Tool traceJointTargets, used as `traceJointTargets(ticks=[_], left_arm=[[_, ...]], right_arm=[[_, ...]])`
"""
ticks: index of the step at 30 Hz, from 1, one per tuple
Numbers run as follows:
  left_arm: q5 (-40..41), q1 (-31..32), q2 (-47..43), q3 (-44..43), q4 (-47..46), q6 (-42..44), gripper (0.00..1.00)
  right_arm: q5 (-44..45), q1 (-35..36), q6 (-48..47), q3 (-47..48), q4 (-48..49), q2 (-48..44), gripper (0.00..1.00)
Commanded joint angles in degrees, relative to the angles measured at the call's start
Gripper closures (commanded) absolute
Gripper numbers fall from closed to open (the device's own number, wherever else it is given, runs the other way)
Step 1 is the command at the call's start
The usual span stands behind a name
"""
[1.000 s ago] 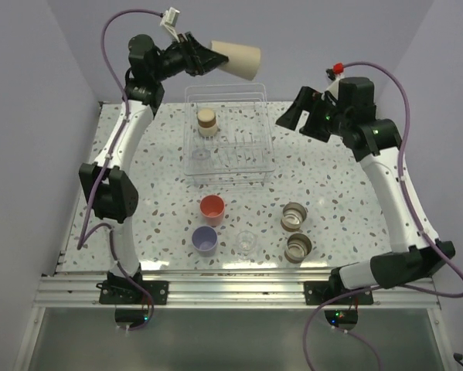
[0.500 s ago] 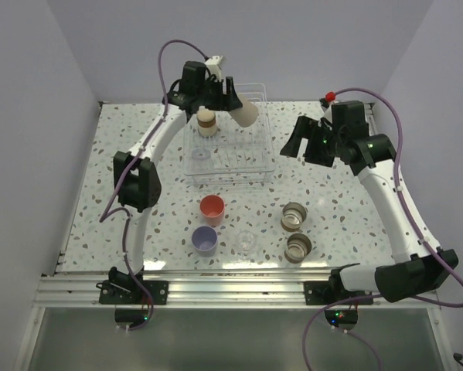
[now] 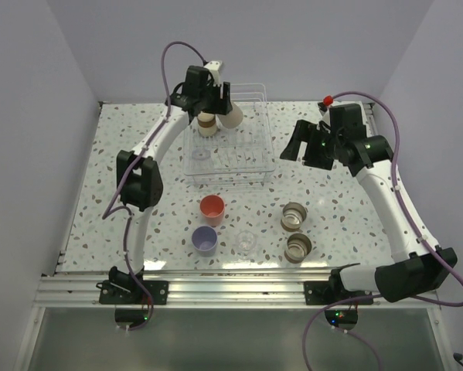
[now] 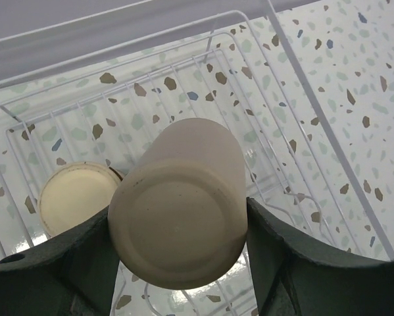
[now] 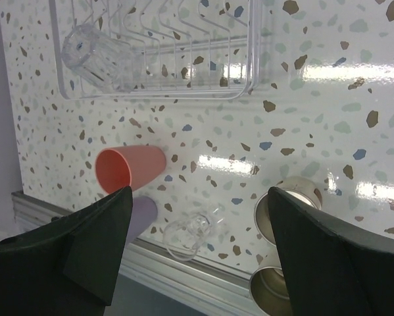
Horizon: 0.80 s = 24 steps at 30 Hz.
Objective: Load the cups into the dish rack
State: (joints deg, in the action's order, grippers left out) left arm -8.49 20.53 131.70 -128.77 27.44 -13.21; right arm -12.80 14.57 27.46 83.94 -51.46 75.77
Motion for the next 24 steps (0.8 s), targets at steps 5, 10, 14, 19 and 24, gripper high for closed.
traceJointTargets(ticks=[5, 10, 14, 19, 24], left_arm=[[2.95, -0.32, 2.42, -1.57, 0.42, 2.93, 1.0], [5.68, -0.41, 2.6, -0.87, 1.39, 4.77, 0.96], [7.17, -0.32, 2.77, -0.34, 1.56, 5.91, 0.8], [8.05, -0.32, 2.77, -0.25, 1.65, 6.53, 0.72], [8.14, -0.23, 2.51, 0.1, 2.18, 7.24, 0.78]], right_arm=[[0.32, 0.02, -1.1, -0.36, 0.4, -0.18, 0.14], [0.49, 0.02, -1.1, -0.44, 0.49, 0.26, 0.14], [0.4, -0.06, -1.18, -0.62, 0.49, 0.78, 0.14], [0.32, 0.02, -1.36, -0.45, 0.49, 1.58, 0.14], [0.14, 0.02, -1.36, -0.36, 0.49, 2.1, 0.14]])
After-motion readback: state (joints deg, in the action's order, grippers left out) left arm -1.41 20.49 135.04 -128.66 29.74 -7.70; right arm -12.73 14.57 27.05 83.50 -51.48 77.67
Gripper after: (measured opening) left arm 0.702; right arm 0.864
